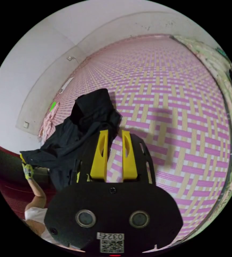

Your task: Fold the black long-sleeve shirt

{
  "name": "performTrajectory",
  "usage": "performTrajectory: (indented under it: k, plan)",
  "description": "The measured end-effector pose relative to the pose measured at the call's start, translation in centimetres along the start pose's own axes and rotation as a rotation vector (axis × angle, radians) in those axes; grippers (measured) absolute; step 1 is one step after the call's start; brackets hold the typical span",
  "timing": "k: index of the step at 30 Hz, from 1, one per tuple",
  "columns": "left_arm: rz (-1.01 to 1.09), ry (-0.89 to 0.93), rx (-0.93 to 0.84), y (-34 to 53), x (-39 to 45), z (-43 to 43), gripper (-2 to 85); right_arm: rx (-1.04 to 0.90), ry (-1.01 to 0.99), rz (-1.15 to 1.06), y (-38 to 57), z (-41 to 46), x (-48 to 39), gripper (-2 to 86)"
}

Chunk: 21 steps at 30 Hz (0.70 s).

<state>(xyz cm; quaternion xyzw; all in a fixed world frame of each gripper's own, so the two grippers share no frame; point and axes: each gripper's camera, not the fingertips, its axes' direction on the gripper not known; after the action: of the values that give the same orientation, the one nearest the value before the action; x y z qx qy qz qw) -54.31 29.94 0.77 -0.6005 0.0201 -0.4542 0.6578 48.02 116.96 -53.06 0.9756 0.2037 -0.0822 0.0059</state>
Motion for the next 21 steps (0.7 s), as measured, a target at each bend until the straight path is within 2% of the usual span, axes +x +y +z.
performTrajectory:
  k: [2,4,7,9,11,12,16,19,21]
  plan:
    - [-0.013,0.007,-0.028,-0.1,-0.1,0.9,-1.4,-0.008,-0.1,0.031,-0.1,0.9,1.6,8.8]
    - [-0.027,0.035,-0.038,-0.1,-0.5,1.5,-1.4,-0.004,-0.105,0.063,-0.3,1.6,2.8,8.1]
    - [-0.033,0.056,-0.012,-0.2,-0.6,1.5,-1.5,0.056,-0.165,0.048,-0.5,2.0,3.8,2.6]
    - [-0.031,0.031,0.001,-0.4,-0.6,1.6,-1.6,0.133,-0.197,0.037,-0.3,1.7,4.2,0.8]
    - [-0.012,-0.023,0.001,-0.6,-0.3,2.2,-1.7,0.1,-0.175,0.039,-0.1,2.3,4.5,1.9]
    - [0.021,-0.094,-0.04,-1.0,0.4,3.4,-1.7,0.053,-0.161,0.046,0.1,2.5,4.6,3.2]
    - [0.213,-0.322,-0.256,-2.8,4.2,11.1,-1.7,0.077,-0.15,-0.007,4.1,-1.6,3.9,4.8]
    - [0.408,-0.481,-0.458,-3.9,6.9,21.1,-1.6,0.119,-0.306,-0.197,13.4,-6.3,0.8,4.8]
    - [0.519,-0.573,-0.611,-4.3,6.8,30.1,-1.5,0.177,-0.342,-0.409,24.7,-9.7,-2.8,4.0]
